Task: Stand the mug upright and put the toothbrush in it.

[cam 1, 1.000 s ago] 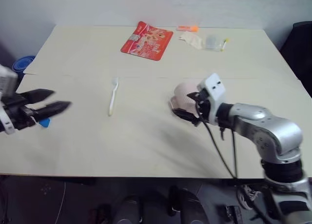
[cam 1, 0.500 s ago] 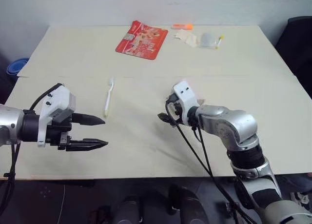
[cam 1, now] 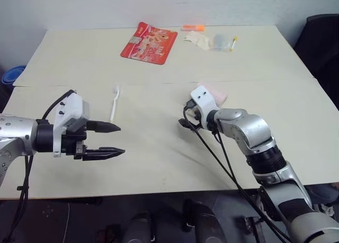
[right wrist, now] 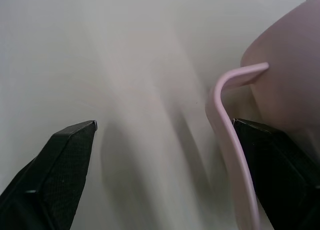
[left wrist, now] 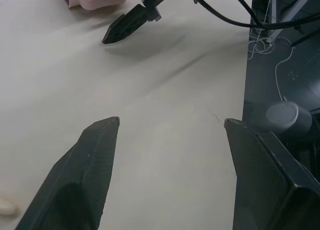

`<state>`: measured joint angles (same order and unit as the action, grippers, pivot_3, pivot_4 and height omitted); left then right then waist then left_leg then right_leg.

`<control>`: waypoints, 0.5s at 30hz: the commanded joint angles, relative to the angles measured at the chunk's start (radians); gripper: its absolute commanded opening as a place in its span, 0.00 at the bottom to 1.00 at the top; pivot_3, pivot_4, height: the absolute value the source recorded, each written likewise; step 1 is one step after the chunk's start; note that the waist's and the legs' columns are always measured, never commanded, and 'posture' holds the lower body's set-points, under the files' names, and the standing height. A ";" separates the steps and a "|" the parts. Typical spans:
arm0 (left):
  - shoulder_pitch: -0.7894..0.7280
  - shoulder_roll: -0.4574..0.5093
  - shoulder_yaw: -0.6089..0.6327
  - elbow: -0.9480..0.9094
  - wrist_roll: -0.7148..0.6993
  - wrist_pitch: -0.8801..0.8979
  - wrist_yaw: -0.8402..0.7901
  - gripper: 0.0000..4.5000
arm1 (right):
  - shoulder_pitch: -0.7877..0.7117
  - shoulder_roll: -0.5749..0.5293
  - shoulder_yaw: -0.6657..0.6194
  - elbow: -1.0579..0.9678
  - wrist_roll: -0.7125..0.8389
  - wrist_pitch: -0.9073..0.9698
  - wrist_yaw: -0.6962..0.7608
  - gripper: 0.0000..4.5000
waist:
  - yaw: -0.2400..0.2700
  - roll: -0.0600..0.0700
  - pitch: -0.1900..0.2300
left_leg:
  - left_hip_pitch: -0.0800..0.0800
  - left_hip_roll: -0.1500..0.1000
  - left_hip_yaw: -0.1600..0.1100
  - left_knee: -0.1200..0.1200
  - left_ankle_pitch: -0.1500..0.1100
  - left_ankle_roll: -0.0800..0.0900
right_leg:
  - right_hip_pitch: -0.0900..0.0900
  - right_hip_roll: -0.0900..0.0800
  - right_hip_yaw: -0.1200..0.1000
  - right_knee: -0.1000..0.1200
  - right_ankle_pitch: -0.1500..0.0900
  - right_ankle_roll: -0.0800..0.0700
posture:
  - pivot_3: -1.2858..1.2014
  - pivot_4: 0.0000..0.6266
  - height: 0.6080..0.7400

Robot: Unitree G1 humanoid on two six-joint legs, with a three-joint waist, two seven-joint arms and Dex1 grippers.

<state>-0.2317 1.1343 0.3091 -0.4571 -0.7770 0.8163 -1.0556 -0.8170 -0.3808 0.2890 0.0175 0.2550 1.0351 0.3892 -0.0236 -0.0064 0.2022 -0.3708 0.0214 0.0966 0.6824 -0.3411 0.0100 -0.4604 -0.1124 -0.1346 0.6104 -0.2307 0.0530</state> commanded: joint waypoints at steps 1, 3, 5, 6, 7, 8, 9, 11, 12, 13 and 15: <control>-0.018 -0.002 0.009 -0.014 0.004 -0.015 0.012 0.80 | -0.032 -0.002 -0.002 0.017 -0.009 -0.039 0.059 0.83 | -0.003 0.000 0.000 | 0.000 0.000 0.000 0.000 0.000 0.000 | 0.000 0.000 0.000 0.000 0.000 0.000 | 0.52 0.24 1.00; -0.025 -0.003 0.008 -0.012 -0.001 -0.014 0.015 0.80 | -0.035 -0.005 -0.006 0.028 -0.016 -0.046 0.076 0.67 | -0.003 0.000 0.000 | 0.000 0.000 0.000 0.000 0.000 0.000 | 0.000 0.000 0.000 0.000 0.000 0.000 | 0.52 0.24 1.00; -0.032 -0.006 0.007 -0.008 -0.002 -0.016 0.019 0.80 | -0.034 -0.009 -0.014 0.035 -0.021 -0.051 0.090 0.55 | -0.003 0.000 0.000 | 0.000 0.000 0.000 0.000 0.000 0.000 | 0.000 0.000 0.000 0.000 0.000 0.000 | 0.52 0.24 1.00; -0.036 -0.008 0.006 -0.005 0.000 -0.017 0.022 0.80 | -0.031 -0.010 -0.019 0.037 -0.023 -0.054 0.095 0.46 | -0.003 0.000 0.000 | 0.000 0.000 0.000 0.000 0.000 0.000 | 0.000 0.000 0.000 0.000 0.000 0.000 | 0.52 0.24 1.00; -0.040 -0.010 0.004 -0.003 0.003 -0.018 0.025 0.80 | -0.027 -0.009 -0.025 0.036 -0.024 -0.055 0.100 0.40 | -0.003 0.000 0.000 | 0.000 0.000 0.000 0.000 0.000 0.000 | 0.000 0.000 0.000 0.000 0.000 0.000 | 0.52 0.24 1.00; -0.043 -0.011 0.003 0.000 0.006 -0.019 0.027 0.80 | -0.025 -0.008 -0.030 0.036 -0.025 -0.055 0.102 0.34 | -0.003 0.000 0.000 | 0.000 0.000 0.000 0.000 0.000 0.000 | 0.000 0.000 0.000 0.000 0.000 0.000 | 0.52 0.24 1.00; -0.048 -0.013 0.002 0.002 0.008 -0.018 0.031 0.80 | -0.019 -0.006 -0.038 0.032 -0.022 -0.052 0.105 0.28 | -0.004 0.000 0.000 | 0.000 0.000 0.000 0.000 0.000 0.000 | 0.000 0.000 0.000 0.000 0.000 0.000 | 0.52 0.24 1.00; -0.057 -0.016 0.002 0.007 0.010 -0.017 0.040 0.80 | -0.009 0.002 -0.057 0.025 -0.018 -0.049 0.102 0.13 | -0.004 0.000 0.000 | 0.000 0.000 0.000 0.000 0.000 0.000 | 0.000 0.000 0.000 0.000 0.000 0.000 | 0.52 0.24 1.00; -0.059 -0.017 0.003 0.009 0.010 -0.016 0.042 0.80 | -0.005 0.006 -0.064 0.023 -0.018 -0.049 0.101 0.06 | -0.004 0.000 0.000 | 0.000 0.000 0.000 0.000 0.000 0.000 | 0.000 0.000 0.000 0.000 0.000 0.000 | 0.52 0.24 1.00; -0.060 -0.017 0.005 0.013 0.010 -0.016 0.043 0.80 | -0.001 0.013 -0.075 0.017 -0.012 -0.066 0.106 0.01 | -0.004 0.000 0.000 | 0.000 0.000 0.000 0.000 0.000 0.000 | 0.000 0.000 0.000 0.000 0.000 0.000 | 0.52 0.24 1.00; -0.062 -0.016 0.012 0.026 0.017 -0.018 0.052 0.80 | 0.000 0.047 -0.130 -0.016 0.027 -0.117 0.121 0.01 | -0.003 -0.001 -0.001 | 0.000 0.000 0.000 0.000 0.000 0.000 | 0.000 0.000 0.001 0.000 0.000 0.000 | 0.52 0.24 1.00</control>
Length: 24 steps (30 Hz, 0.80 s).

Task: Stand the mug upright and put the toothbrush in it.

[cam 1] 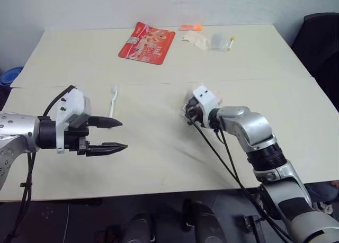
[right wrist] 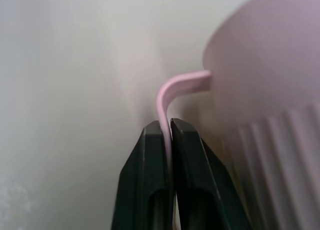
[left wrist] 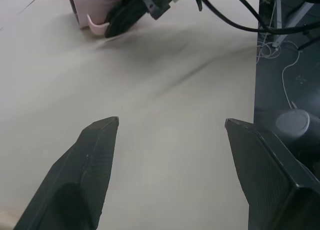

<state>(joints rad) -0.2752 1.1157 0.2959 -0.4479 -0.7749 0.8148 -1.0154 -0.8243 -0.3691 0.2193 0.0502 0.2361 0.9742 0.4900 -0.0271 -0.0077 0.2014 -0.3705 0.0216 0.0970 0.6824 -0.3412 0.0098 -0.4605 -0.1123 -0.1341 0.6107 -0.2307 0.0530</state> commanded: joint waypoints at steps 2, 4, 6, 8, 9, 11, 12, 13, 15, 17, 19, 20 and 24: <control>-0.021 0.001 0.031 0.030 0.023 -0.021 0.022 0.80 | 0.012 0.065 -0.104 -0.077 0.079 -0.113 0.041 0.01 | -0.001 0.000 0.000 | 0.000 0.000 0.001 0.000 0.000 0.000 | 0.000 0.000 0.001 0.000 0.000 0.000 | 0.52 0.24 1.00; -0.032 -0.003 0.039 0.049 0.026 -0.019 0.042 0.80 | 0.042 0.110 -0.147 -0.107 0.122 -0.220 0.071 0.01 | -0.001 0.000 0.000 | 0.000 0.000 0.001 0.000 0.000 0.000 | -0.001 0.001 0.001 0.001 0.000 0.000 | 0.52 0.24 1.00; -0.043 -0.005 0.043 0.066 0.031 -0.017 0.057 0.80 | 0.093 0.170 -0.185 -0.117 0.168 -0.324 0.102 0.01 | 0.000 0.000 0.000 | -0.001 0.001 0.001 0.000 0.000 0.000 | -0.001 0.001 0.001 0.000 0.000 0.000 | 0.52 0.24 1.00; -0.052 -0.003 0.038 0.078 0.035 -0.019 0.059 0.80 | 0.142 0.226 -0.199 -0.092 0.192 -0.418 0.134 0.01 | -0.001 0.000 0.000 | 0.000 0.001 0.001 0.000 0.000 -0.001 | -0.001 0.001 0.001 0.000 0.000 0.000 | 0.52 0.24 1.00; -0.057 -0.002 0.033 0.080 0.037 -0.020 0.060 0.80 | 0.163 0.251 -0.199 -0.071 0.194 -0.482 0.151 0.01 | -0.001 0.000 0.000 | 0.000 0.001 0.001 0.000 0.000 -0.001 | -0.001 0.002 0.001 0.000 0.000 0.000 | 0.52 0.24 1.00; -0.064 -0.002 0.026 0.082 0.038 -0.020 0.061 0.80 | 0.187 0.285 -0.199 -0.036 0.192 -0.567 0.177 0.01 | -0.001 0.000 0.000 | 0.000 0.001 0.002 0.000 0.000 -0.001 | -0.001 0.002 0.001 0.000 0.000 0.000 | 0.52 0.24 1.00; -0.081 0.002 0.015 0.082 0.038 -0.016 0.063 0.80 | 0.214 0.311 -0.193 0.013 0.189 -0.622 0.196 0.01 | -0.001 0.000 0.000 | 0.000 0.001 0.002 0.000 0.000 -0.001 | -0.001 0.002 0.001 0.000 0.000 0.000 | 0.52 0.24 1.00; -0.093 0.004 0.007 0.082 0.038 -0.013 0.064 0.80 | 0.231 0.328 -0.189 0.050 0.185 -0.659 0.210 0.01 | -0.001 -0.001 0.000 | 0.000 0.001 0.002 0.000 0.000 0.000 | -0.001 0.001 0.002 0.001 0.000 0.000 | 0.52 0.24 1.00; -0.119 0.012 -0.004 0.092 0.039 -0.007 0.059 0.80 | 0.269 0.352 -0.172 0.102 0.184 -0.708 0.246 0.01 | -0.001 -0.001 0.000 | 0.000 0.001 0.002 0.000 0.000 -0.001 | -0.001 0.001 0.002 0.001 0.000 0.000 | 0.52 0.24 1.00; -0.162 0.019 -0.028 0.101 0.036 0.008 0.054 0.80 | 0.321 0.356 -0.152 0.123 0.189 -0.725 0.294 0.01 | 0.000 -0.001 0.000 | 0.000 0.001 0.002 0.000 0.000 -0.001 | -0.001 0.002 0.002 0.001 0.000 0.000 | 0.52 0.24 1.00; -0.183 0.025 -0.043 0.104 0.036 0.016 0.043 0.80 | 0.351 0.354 -0.133 0.127 0.173 -0.757 0.313 0.01 | -0.001 -0.001 -0.001 | 0.000 0.001 0.002 0.000 0.000 -0.001 | -0.001 0.001 0.002 0.001 0.000 0.000 | 0.52 0.24 1.00; -0.186 0.025 -0.047 0.104 0.035 0.020 0.038 0.80 | 0.359 0.353 -0.126 0.123 0.162 -0.763 0.305 0.01 | -0.003 -0.002 -0.001 | 0.001 0.000 0.002 0.000 0.000 0.000 | 0.000 0.001 0.002 0.001 0.000 0.000 | 0.52 0.24 1.00; -0.194 0.018 -0.065 0.094 0.032 0.027 0.024 0.80 | 0.380 0.336 -0.116 0.086 0.149 -0.747 0.285 0.01 | -0.002 -0.002 -0.001 | 0.003 0.002 0.004 0.000 0.000 -0.001 | -0.001 0.003 0.004 0.003 0.000 -0.001 | 0.52 0.24 1.00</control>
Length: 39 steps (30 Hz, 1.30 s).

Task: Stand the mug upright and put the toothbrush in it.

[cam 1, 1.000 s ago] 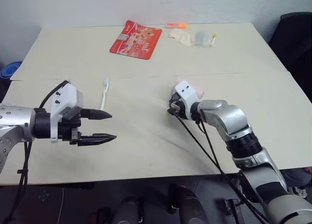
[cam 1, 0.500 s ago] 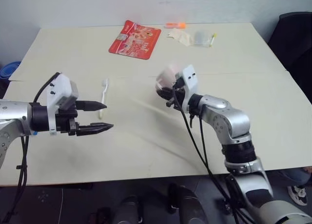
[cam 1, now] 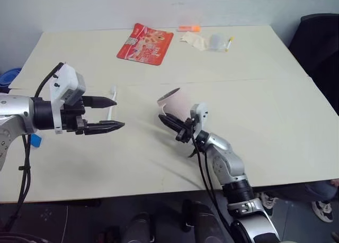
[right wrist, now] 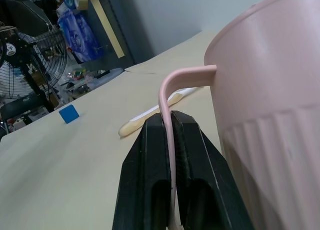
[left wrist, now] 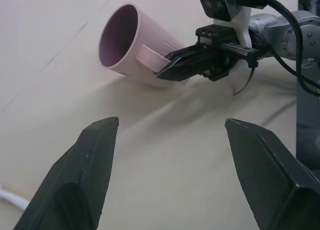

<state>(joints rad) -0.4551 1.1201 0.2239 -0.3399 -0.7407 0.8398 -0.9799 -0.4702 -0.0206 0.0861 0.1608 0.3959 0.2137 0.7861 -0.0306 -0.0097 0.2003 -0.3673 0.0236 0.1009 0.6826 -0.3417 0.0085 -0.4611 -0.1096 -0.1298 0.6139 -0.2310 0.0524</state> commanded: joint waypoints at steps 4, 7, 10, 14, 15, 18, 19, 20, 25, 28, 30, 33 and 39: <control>-0.026 0.000 -0.017 -0.017 0.004 -0.002 -0.013 0.80 | 0.048 -0.044 0.002 -0.084 0.012 0.075 -0.027 0.19 | 0.003 0.000 0.000 | 0.000 0.000 0.000 0.000 0.000 0.000 | 0.000 0.000 0.000 0.000 0.000 0.000 | 0.52 0.24 1.00; -0.038 -0.009 -0.033 -0.009 0.009 -0.008 -0.017 0.80 | 0.078 -0.076 0.001 -0.143 0.022 0.114 -0.030 0.40 | 0.006 0.000 0.000 | -0.001 0.000 0.000 0.001 0.000 0.000 | 0.000 0.000 0.000 0.000 0.000 0.000 | 0.52 0.24 1.00; -0.050 -0.017 -0.050 0.007 0.020 -0.019 -0.022 0.80 | 0.108 -0.105 0.002 -0.201 0.014 0.131 -0.047 0.63 | 0.005 0.000 0.000 | -0.001 0.000 0.000 0.001 0.000 0.000 | 0.000 0.000 0.000 0.000 0.000 0.000 | 0.52 0.24 1.00; -0.055 -0.027 -0.063 0.022 0.036 -0.034 -0.032 0.80 | 0.140 -0.143 0.021 -0.270 -0.027 0.132 -0.081 0.94 | 0.003 0.000 0.000 | -0.001 0.000 0.000 0.001 0.000 0.000 | 0.000 0.000 0.000 0.000 0.000 0.000 | 0.52 0.24 1.00; -0.054 -0.030 -0.064 0.024 0.039 -0.036 -0.034 0.80 | 0.147 -0.158 0.030 -0.292 -0.040 0.143 -0.089 1.00 | 0.003 0.000 0.000 | -0.001 0.000 0.000 0.001 0.000 0.000 | 0.000 0.000 0.000 0.000 0.000 0.000 | 0.52 0.24 1.00; -0.053 -0.040 -0.067 0.027 0.043 -0.042 -0.041 0.80 | 0.169 -0.208 0.050 -0.354 -0.061 0.199 -0.109 1.00 | 0.005 0.000 0.000 | -0.001 0.000 0.000 0.001 0.000 0.000 | -0.001 0.001 0.000 0.001 0.000 0.000 | 0.52 0.24 1.00; -0.054 -0.044 -0.069 0.028 0.045 -0.044 -0.043 0.80 | 0.173 -0.218 0.050 -0.368 -0.067 0.211 -0.119 1.00 | 0.005 0.000 0.000 | -0.001 0.000 0.000 0.001 0.000 0.000 | -0.001 0.000 0.000 0.000 0.000 0.000 | 0.52 0.24 1.00; -0.056 -0.051 -0.071 0.029 0.045 -0.046 -0.043 0.80 | 0.176 -0.235 0.050 -0.382 -0.078 0.224 -0.130 1.00 | 0.006 0.000 0.000 | -0.001 0.000 0.000 0.001 0.000 0.000 | -0.001 0.000 0.000 0.000 0.000 0.000 | 0.52 0.24 1.00; -0.065 -0.087 -0.083 0.017 0.041 -0.052 -0.047 0.80 | 0.191 -0.322 0.028 -0.464 -0.098 0.287 -0.157 1.00 | 0.007 -0.001 0.000 | -0.001 0.000 0.000 0.002 0.000 0.000 | 0.000 0.000 0.000 0.001 0.000 0.000 | 0.52 0.24 1.00; -0.068 -0.105 -0.078 0.025 0.049 -0.051 -0.027 0.80 | 0.211 -0.431 -0.062 -0.576 -0.029 0.399 -0.130 1.00 | 0.010 -0.001 0.000 | -0.001 0.000 0.000 0.002 0.000 0.000 | 0.000 0.000 0.000 0.001 0.000 0.000 | 0.52 0.24 1.00; -0.070 -0.117 -0.067 0.053 0.063 -0.043 0.010 0.80 | 0.219 -0.505 -0.144 -0.646 0.062 0.484 -0.097 1.00 | 0.022 -0.001 0.000 | -0.001 -0.001 0.000 0.002 0.000 0.000 | 0.000 0.000 0.000 0.000 0.000 0.000 | 0.52 0.24 1.00; -0.132 -0.169 -0.089 0.141 0.159 0.013 0.196 0.80 | 0.211 -0.655 -0.281 -0.741 0.221 0.594 -0.009 1.00 | 0.034 -0.001 0.000 | -0.001 -0.002 0.000 0.003 0.000 0.002 | 0.000 -0.001 0.000 0.001 0.000 0.000 | 0.52 0.24 1.00; -0.367 -0.383 -0.146 0.408 0.387 0.166 0.622 0.80 | 0.072 -0.816 -0.400 -0.798 0.458 0.683 0.036 1.00 | 0.051 -0.008 -0.003 | 0.001 -0.006 -0.002 0.003 0.001 0.003 | 0.002 -0.002 -0.001 0.003 0.001 0.000 | 0.52 0.24 1.00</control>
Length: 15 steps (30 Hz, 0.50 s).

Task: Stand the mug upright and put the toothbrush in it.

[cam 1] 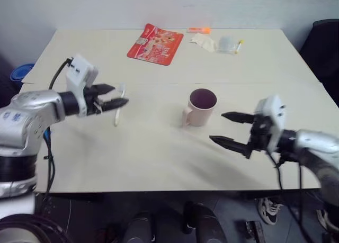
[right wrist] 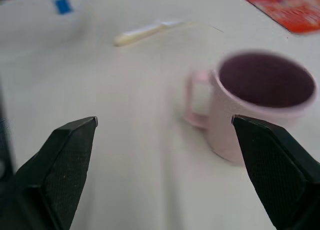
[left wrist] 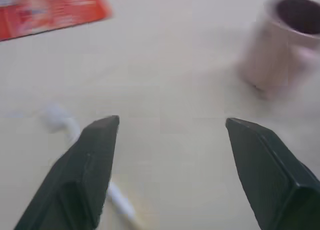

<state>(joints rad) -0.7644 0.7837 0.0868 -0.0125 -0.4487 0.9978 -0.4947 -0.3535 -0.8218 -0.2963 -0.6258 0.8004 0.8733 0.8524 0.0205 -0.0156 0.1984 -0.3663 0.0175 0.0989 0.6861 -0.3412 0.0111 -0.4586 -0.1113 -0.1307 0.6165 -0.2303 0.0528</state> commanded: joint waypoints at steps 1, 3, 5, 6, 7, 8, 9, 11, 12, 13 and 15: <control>-0.079 -0.071 -0.011 0.115 0.116 0.004 0.165 0.80 | -0.065 -0.015 -0.011 0.000 0.060 0.035 -0.053 1.00 | 0.002 -0.005 -0.003 | 0.000 0.000 0.000 0.000 0.000 0.000 | 0.000 0.000 0.000 0.000 0.000 0.000 | 0.52 0.24 1.00; -0.133 -0.128 -0.014 0.229 0.141 0.036 0.204 0.80 | -0.112 -0.014 0.014 0.013 0.064 0.036 -0.070 1.00 | 0.005 -0.006 -0.003 | -0.002 0.000 0.000 0.000 0.000 0.000 | -0.001 -0.001 -0.001 0.000 0.000 0.000 | 0.52 0.24 1.00; -0.180 -0.178 -0.023 0.345 0.159 0.062 0.223 0.80 | -0.142 -0.017 0.045 0.014 0.059 0.017 -0.060 1.00 | 0.006 -0.006 -0.003 | -0.002 -0.002 0.001 0.000 0.000 0.001 | -0.001 -0.002 -0.002 0.000 0.001 0.001 | 0.52 0.24 1.00; -0.203 -0.200 -0.034 0.407 0.172 0.058 0.223 0.80 | -0.155 -0.017 0.059 0.012 0.058 0.014 -0.060 1.00 | 0.006 -0.006 -0.003 | -0.002 -0.003 0.001 0.000 0.000 0.001 | -0.001 -0.002 -0.003 -0.001 0.001 0.001 | 0.52 0.24 1.00; -0.224 -0.222 -0.035 0.465 0.183 0.050 0.229 0.80 | -0.165 -0.014 0.070 0.010 0.059 0.011 -0.063 1.00 | 0.006 -0.006 -0.003 | -0.002 -0.003 0.001 0.000 0.000 0.001 | -0.001 -0.002 -0.003 -0.001 0.001 0.001 | 0.52 0.24 1.00; -0.243 -0.237 -0.037 0.513 0.192 0.043 0.230 0.80 | -0.173 -0.012 0.077 0.009 0.062 0.010 -0.067 1.00 | 0.006 -0.006 -0.003 | -0.003 -0.003 0.001 0.000 0.000 0.001 | -0.001 -0.002 -0.004 -0.002 0.001 0.002 | 0.52 0.24 1.00; -0.258 -0.249 -0.039 0.553 0.202 0.033 0.230 0.80 | -0.178 -0.011 0.082 0.008 0.063 0.009 -0.070 1.00 | 0.006 -0.007 -0.003 | -0.003 -0.003 0.001 0.000 0.000 0.001 | -0.001 -0.002 -0.005 -0.002 0.001 0.002 | 0.52 0.24 1.00; -0.286 -0.266 -0.044 0.628 0.225 -0.011 0.225 0.80 | -0.186 -0.009 0.088 0.007 0.063 0.004 -0.077 1.00 | 0.006 -0.007 -0.003 | -0.003 -0.003 0.001 0.001 0.000 0.001 | -0.001 -0.002 -0.005 -0.002 0.001 0.002 | 0.52 0.24 1.00; -0.305 -0.283 -0.047 0.685 0.234 -0.042 0.221 0.80 | -0.193 -0.006 0.089 0.005 0.066 0.004 -0.086 1.00 | 0.006 -0.007 -0.003 | -0.003 -0.003 0.001 0.001 0.000 0.001 | -0.001 -0.002 -0.005 -0.002 0.002 0.003 | 0.52 0.24 1.00; -0.320 -0.294 -0.048 0.730 0.242 -0.066 0.215 0.80 | -0.199 -0.003 0.091 0.003 0.068 0.005 -0.094 1.00 | 0.006 -0.007 -0.003 | -0.003 -0.003 0.001 0.001 0.000 0.001 | -0.001 -0.002 -0.006 -0.002 0.002 0.003 | 0.52 0.24 1.00; -0.348 -0.311 -0.057 0.805 0.260 -0.103 0.195 0.80 | -0.205 -0.003 0.090 -0.004 0.074 0.008 -0.108 1.00 | 0.006 -0.008 -0.003 | -0.002 -0.003 0.002 0.002 0.000 0.001 | -0.001 -0.002 -0.006 -0.001 0.002 0.003 | 0.52 0.24 1.00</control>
<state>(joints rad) -1.0940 0.4771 0.0351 0.7524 -0.2076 0.9239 -0.2826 -0.5417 -0.8260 -0.1923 -0.6010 0.8558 0.8955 0.7560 0.0264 -0.0234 0.1954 -0.3688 0.0147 0.1008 0.6882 -0.3407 0.0125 -0.4596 -0.1141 -0.1370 0.6158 -0.2286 0.0556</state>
